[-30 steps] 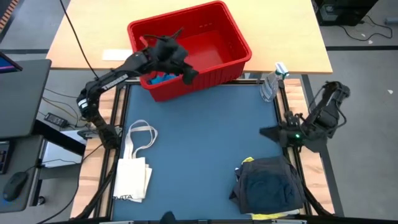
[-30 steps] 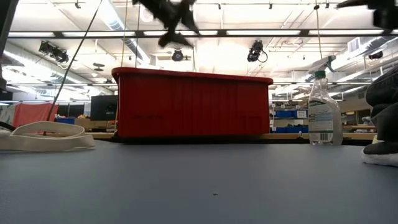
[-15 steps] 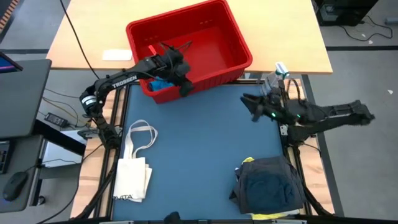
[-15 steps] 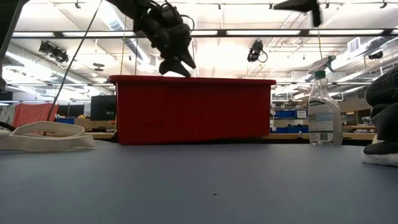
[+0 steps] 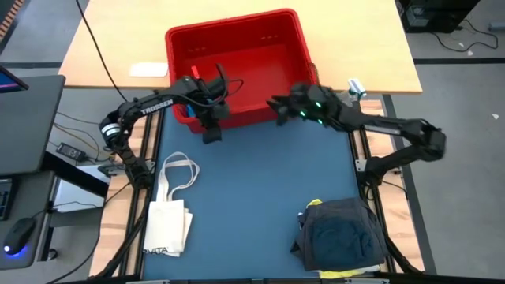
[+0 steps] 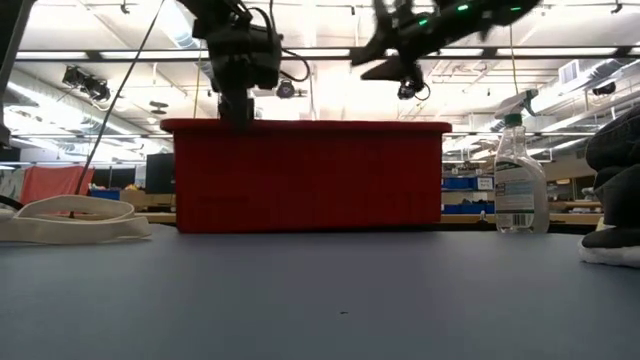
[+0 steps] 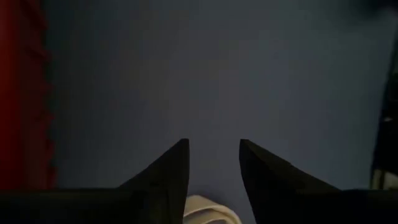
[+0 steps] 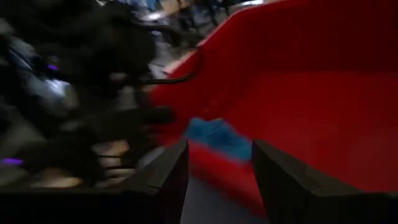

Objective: Fold laundry
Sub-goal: Remove the light blue boxer from the red bin

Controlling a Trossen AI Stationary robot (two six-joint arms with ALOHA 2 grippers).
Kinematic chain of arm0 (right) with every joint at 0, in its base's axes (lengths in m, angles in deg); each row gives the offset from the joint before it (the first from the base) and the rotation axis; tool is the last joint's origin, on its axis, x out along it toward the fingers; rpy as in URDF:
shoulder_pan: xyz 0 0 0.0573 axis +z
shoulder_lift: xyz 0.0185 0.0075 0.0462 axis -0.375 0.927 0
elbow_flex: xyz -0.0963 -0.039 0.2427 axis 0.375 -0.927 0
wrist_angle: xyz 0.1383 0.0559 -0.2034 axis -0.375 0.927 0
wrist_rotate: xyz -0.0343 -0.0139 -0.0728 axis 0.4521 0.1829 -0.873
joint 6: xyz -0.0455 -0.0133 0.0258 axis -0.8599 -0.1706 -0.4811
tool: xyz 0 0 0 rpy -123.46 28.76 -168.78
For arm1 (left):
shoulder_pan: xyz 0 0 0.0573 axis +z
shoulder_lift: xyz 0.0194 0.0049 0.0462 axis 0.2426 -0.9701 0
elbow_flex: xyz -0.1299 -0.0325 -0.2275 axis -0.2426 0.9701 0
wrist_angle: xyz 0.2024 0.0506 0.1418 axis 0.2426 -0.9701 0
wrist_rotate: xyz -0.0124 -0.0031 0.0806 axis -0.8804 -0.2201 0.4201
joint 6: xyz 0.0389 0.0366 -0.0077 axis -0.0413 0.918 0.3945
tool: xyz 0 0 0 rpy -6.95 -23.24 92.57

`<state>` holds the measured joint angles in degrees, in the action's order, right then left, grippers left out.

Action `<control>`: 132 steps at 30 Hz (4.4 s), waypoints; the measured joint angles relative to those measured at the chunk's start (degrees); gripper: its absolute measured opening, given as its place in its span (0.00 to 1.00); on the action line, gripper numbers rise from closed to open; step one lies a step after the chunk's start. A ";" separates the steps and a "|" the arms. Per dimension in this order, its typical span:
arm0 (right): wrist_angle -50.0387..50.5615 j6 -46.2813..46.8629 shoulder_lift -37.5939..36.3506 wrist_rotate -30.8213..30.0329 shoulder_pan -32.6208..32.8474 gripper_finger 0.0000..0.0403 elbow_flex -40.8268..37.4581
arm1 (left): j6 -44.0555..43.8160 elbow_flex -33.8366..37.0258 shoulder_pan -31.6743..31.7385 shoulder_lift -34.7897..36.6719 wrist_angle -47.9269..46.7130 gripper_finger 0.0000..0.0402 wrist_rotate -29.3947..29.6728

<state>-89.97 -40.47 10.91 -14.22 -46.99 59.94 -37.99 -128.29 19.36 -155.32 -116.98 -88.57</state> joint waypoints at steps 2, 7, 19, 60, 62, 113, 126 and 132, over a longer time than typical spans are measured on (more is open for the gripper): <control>4.54 -3.04 4.62 -3.10 -1.91 0.45 5.64 | -0.07 -0.06 0.88 1.86 0.64 0.35 -0.82; 22.38 -2.13 15.27 -5.91 -6.74 0.42 17.37 | -3.67 -0.14 3.99 6.31 5.19 0.35 -0.46; 45.26 -2.33 19.60 12.17 -0.80 0.29 24.99 | -13.78 -0.32 9.21 10.58 12.23 0.35 2.65; 42.88 6.09 19.66 8.63 -0.91 0.28 24.75 | -5.57 -5.64 11.24 -13.92 5.41 0.56 29.32; 42.67 5.70 19.65 8.72 -1.26 0.28 24.75 | -5.44 -4.96 11.26 -14.28 6.34 0.56 29.16; 49.06 4.01 2.40 12.36 1.66 0.28 24.84 | -4.20 -42.76 -10.82 6.36 -6.30 0.04 -17.50; 48.68 7.45 4.91 23.25 18.33 0.27 17.12 | -12.10 -26.53 -32.36 4.78 -3.00 0.03 -10.94; 44.65 7.58 12.52 14.69 19.63 0.26 13.69 | -15.75 -17.22 -32.06 4.72 -0.34 0.03 -6.48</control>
<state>-45.32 -32.88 23.42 0.46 -27.36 73.63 -53.74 -145.51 -12.70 -150.59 -117.33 -95.05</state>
